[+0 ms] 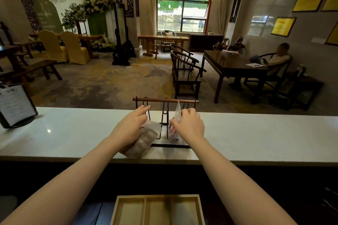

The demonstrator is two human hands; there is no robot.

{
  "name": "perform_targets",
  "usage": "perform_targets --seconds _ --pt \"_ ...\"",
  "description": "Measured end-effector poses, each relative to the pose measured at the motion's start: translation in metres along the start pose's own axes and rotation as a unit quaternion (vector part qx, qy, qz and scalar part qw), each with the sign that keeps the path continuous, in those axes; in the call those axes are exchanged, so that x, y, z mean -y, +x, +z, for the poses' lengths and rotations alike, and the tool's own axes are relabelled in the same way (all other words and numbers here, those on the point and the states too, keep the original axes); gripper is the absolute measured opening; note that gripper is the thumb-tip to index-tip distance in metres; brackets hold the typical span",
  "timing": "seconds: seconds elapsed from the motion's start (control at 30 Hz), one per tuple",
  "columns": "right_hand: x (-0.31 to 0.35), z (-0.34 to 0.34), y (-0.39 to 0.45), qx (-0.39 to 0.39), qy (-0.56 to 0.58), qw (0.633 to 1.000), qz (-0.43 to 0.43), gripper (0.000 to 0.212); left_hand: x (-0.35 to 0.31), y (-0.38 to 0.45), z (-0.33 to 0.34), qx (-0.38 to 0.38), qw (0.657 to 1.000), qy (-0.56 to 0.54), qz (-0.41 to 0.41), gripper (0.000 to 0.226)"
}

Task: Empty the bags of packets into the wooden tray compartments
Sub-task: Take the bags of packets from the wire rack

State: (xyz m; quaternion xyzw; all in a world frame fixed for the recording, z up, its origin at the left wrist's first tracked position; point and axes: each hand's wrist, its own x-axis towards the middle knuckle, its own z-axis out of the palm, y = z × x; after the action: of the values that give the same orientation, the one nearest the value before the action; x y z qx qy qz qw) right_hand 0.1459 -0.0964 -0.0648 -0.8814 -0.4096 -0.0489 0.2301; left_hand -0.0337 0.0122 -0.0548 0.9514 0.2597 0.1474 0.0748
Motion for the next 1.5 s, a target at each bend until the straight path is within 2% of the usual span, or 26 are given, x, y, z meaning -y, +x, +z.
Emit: perform_targets --seconds 0.13,0.23,0.33,0.43,0.53,0.63,0.7,0.8,0.9,1.03,1.07,1.17,1.2,1.23,1.3,1.33,1.4,1.5 --pt "-0.001 0.01 0.005 0.008 -0.008 1.0 -0.002 0.033 0.002 0.002 0.003 0.01 1.0 0.016 -0.013 0.022" --pt "-0.001 0.005 0.012 0.016 0.1 0.995 0.019 0.03 0.003 0.005 -0.002 0.018 1.0 0.013 -0.017 0.023" --pt "0.008 -0.017 0.016 -0.002 0.163 0.986 -0.03 0.041 0.001 0.006 -0.005 0.018 0.999 0.032 -0.018 0.027" --pt "0.018 -0.051 0.016 0.007 0.279 0.959 -0.053 0.037 -0.008 0.006 -0.004 0.011 0.998 0.065 -0.016 0.024" --pt "0.029 -0.09 0.007 0.073 0.423 0.901 -0.06 0.031 -0.009 0.01 -0.004 0.013 0.999 0.045 -0.027 0.032" --pt "0.033 -0.115 -0.011 0.135 0.552 0.82 -0.06 0.028 -0.011 0.012 -0.009 0.02 0.991 -0.09 -0.098 0.043" --pt "0.031 -0.121 -0.025 0.176 0.614 0.769 -0.034 0.025 -0.014 0.008 -0.015 -0.033 0.978 -0.155 -0.135 0.043" --pt "0.026 -0.118 -0.042 0.22 0.681 0.698 0.015 0.022 -0.03 -0.007 -0.032 -0.149 0.953 -0.235 -0.122 0.035" --pt "0.023 -0.108 -0.057 0.247 0.704 0.664 0.045 0.025 -0.05 -0.034 -0.041 -0.194 0.919 -0.329 -0.102 0.035" --pt "0.024 -0.089 -0.088 0.28 0.686 0.67 0.033 0.022 -0.068 -0.069 -0.037 -0.174 0.88 -0.421 -0.133 0.038" --pt "0.022 -0.083 -0.096 0.274 0.671 0.689 0.02 0.023 -0.071 -0.078 -0.032 -0.163 0.868 -0.447 -0.143 0.034" --pt "0.02 -0.062 -0.122 0.221 0.542 0.809 -0.047 0.03 -0.079 -0.112 -0.009 -0.123 0.822 -0.525 -0.184 0.027" --pt "0.02 -0.055 -0.128 0.214 0.509 0.832 -0.048 0.032 -0.08 -0.121 0.0 -0.109 0.814 -0.536 -0.196 0.026" --pt "0.018 -0.046 -0.139 0.228 0.504 0.832 -0.032 0.031 -0.079 -0.134 0.012 -0.098 0.81 -0.538 -0.212 0.025" --pt "0.011 -0.028 -0.155 0.275 0.526 0.805 -0.001 0.026 -0.079 -0.15 0.029 -0.09 0.799 -0.542 -0.244 0.027" --pt "0.006 -0.017 -0.165 0.284 0.524 0.803 0.007 0.024 -0.08 -0.157 0.039 -0.087 0.788 -0.546 -0.27 0.028" --pt "-0.004 0.008 -0.181 0.28 0.474 0.835 0.006 0.028 -0.084 -0.173 0.059 -0.081 0.76 -0.562 -0.317 0.029" --pt "-0.013 0.039 -0.206 0.282 0.467 0.837 0.036 0.03 -0.088 -0.196 0.077 -0.06 0.745 -0.561 -0.357 0.037"
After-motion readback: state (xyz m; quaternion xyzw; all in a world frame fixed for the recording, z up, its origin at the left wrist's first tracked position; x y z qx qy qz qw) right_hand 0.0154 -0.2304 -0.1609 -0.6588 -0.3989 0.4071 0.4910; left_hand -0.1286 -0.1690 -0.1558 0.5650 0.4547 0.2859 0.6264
